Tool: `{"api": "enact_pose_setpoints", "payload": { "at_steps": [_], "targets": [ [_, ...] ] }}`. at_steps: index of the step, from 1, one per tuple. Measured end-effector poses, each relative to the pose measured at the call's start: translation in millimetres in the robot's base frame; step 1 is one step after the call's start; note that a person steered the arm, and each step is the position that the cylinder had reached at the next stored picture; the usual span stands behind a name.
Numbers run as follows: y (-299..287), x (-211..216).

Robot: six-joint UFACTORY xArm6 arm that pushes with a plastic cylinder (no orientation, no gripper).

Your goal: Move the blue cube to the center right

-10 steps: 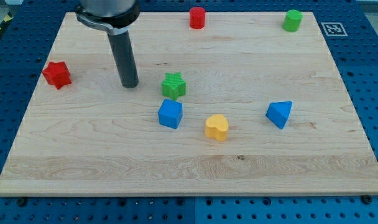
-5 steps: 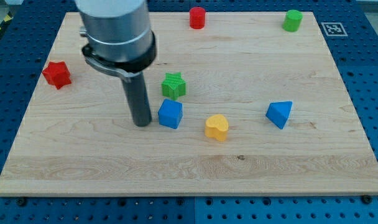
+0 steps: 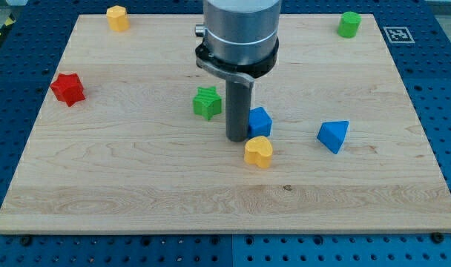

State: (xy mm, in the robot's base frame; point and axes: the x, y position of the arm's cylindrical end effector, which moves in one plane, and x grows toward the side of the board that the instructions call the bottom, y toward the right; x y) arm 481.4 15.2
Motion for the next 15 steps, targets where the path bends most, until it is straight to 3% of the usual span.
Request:
{"api": "enact_pose_setpoints", "payload": {
  "at_steps": [1, 9, 15],
  "targets": [
    [10.5, -17.3],
    [180.8, -17.8],
    [198.2, -17.8]
  ]
}}
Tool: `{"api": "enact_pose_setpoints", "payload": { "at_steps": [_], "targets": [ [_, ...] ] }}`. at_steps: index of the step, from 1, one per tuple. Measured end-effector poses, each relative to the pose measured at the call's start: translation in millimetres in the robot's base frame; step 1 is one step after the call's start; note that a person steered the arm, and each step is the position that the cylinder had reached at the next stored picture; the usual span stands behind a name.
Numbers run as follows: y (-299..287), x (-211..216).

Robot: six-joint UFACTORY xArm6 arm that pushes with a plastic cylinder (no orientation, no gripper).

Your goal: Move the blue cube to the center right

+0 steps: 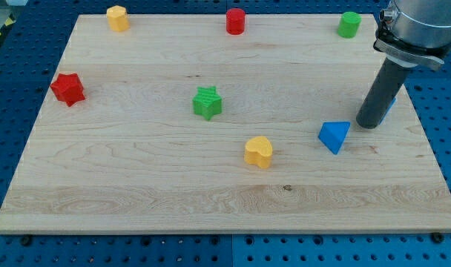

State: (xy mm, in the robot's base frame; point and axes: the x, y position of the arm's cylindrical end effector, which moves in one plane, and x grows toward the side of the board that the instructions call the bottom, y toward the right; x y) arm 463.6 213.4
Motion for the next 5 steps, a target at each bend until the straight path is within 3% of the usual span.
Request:
{"api": "enact_pose_setpoints", "payload": {
  "at_steps": [3, 5],
  "targets": [
    [12.5, 0.0],
    [-60.4, 19.2]
  ]
}}
